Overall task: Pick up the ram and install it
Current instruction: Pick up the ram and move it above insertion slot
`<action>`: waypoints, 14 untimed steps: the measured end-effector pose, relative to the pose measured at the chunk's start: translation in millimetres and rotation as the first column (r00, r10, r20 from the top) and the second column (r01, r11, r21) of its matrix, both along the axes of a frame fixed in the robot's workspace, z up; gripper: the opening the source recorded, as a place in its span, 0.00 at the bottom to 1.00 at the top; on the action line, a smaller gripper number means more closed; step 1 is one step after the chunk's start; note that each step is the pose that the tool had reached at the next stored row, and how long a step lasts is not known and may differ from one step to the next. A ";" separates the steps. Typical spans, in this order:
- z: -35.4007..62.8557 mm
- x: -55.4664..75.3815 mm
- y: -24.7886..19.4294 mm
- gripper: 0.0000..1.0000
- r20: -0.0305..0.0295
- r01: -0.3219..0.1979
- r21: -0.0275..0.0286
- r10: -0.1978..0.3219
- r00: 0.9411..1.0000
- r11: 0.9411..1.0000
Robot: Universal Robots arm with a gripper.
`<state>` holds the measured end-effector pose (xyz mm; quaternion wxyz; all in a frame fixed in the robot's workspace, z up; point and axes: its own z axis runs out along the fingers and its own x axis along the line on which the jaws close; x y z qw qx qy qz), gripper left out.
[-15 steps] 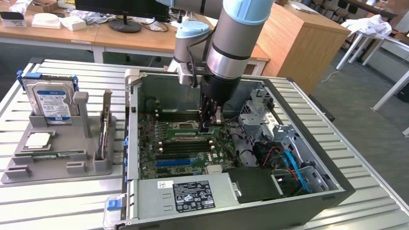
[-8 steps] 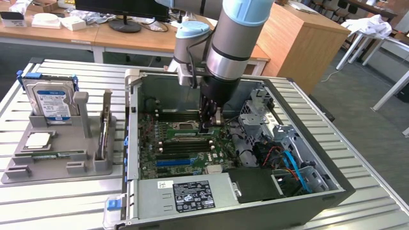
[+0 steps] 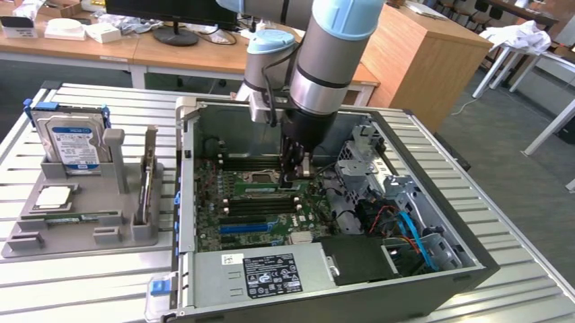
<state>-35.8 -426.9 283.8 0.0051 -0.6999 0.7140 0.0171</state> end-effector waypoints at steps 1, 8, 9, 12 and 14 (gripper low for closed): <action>-0.7 0.0 0.0 0.11 0.000 0.000 0.000 0.000 1.000 1.000; -4.7 0.0 0.0 0.11 0.000 0.000 0.000 0.000 1.000 1.000; -5.3 0.0 0.0 0.11 0.000 0.000 0.000 0.000 1.000 1.000; -6.6 0.0 0.0 0.11 0.000 0.000 0.000 0.000 1.000 1.000; -7.9 0.0 0.0 0.11 0.000 0.000 0.000 0.000 1.000 1.000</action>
